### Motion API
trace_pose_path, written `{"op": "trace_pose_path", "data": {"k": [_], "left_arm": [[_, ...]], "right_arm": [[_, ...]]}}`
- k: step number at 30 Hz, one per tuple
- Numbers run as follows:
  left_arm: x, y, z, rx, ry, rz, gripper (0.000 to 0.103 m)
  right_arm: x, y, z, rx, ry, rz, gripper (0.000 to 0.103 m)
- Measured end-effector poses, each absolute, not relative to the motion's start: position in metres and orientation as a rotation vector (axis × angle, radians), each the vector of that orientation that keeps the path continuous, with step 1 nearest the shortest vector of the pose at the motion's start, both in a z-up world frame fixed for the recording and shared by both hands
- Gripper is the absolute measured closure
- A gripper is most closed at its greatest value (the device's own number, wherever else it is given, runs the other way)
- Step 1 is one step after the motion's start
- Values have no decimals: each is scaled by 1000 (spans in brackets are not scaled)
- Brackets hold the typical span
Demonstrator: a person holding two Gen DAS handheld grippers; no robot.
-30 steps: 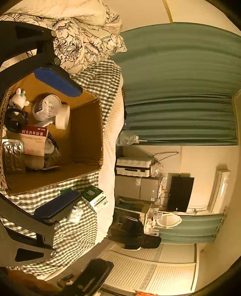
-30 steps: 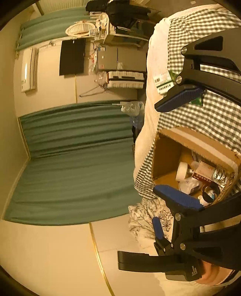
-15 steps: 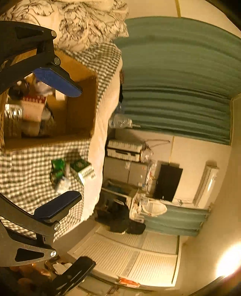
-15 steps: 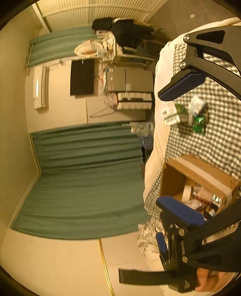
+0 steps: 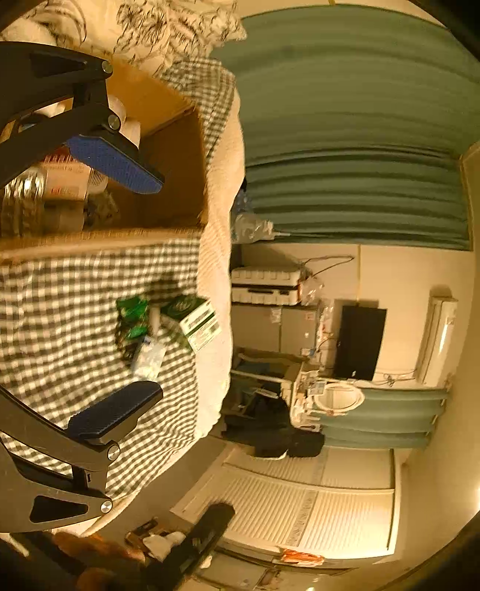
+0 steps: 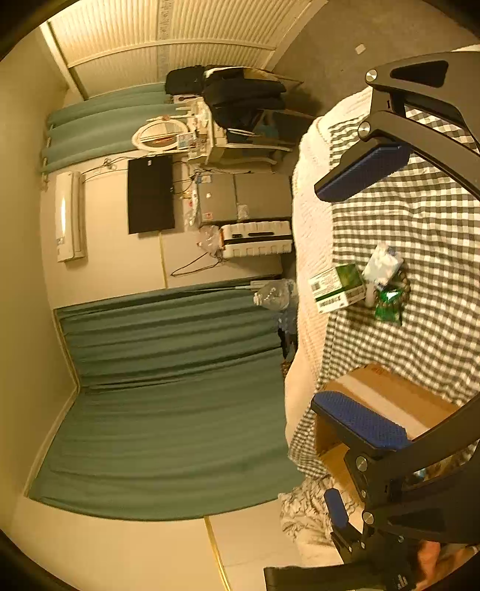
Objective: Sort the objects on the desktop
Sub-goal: 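Open both tools and move them back toward the remaining items on the bedspread, then grasp the green sachet with beads with the left tool while the right grasps the cotton pad pack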
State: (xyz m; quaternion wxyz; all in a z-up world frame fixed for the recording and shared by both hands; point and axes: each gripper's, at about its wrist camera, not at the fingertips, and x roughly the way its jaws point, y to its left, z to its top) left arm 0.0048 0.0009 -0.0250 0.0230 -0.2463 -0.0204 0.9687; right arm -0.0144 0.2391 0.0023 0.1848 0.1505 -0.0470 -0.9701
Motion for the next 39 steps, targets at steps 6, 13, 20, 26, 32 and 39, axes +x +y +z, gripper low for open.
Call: {"op": "trace_pose_path", "data": {"k": [6, 13, 20, 26, 32, 39], "left_arm": [[1, 34, -36, -704, -27, 2938, 0], [-25, 51, -63, -777, -63, 2851, 0], [-53, 59, -95, -900, -40, 2790, 13], [-77, 66, -120, -981, -16, 2764, 30], [-99, 72, -149, -1069, 23, 2746, 34], [-125, 68, -172, -1142, 18, 2749, 34]], "right_arm": [[-50, 253, -36, 543, -89, -2762, 0], [-70, 265, -56, 604, -49, -2767, 0], [-99, 285, -82, 708, -81, -2772, 2], [-125, 282, -103, 776, -29, -2718, 14], [-144, 263, -129, 834, 28, -2593, 28], [-164, 245, -154, 873, 76, -2537, 28]]}}
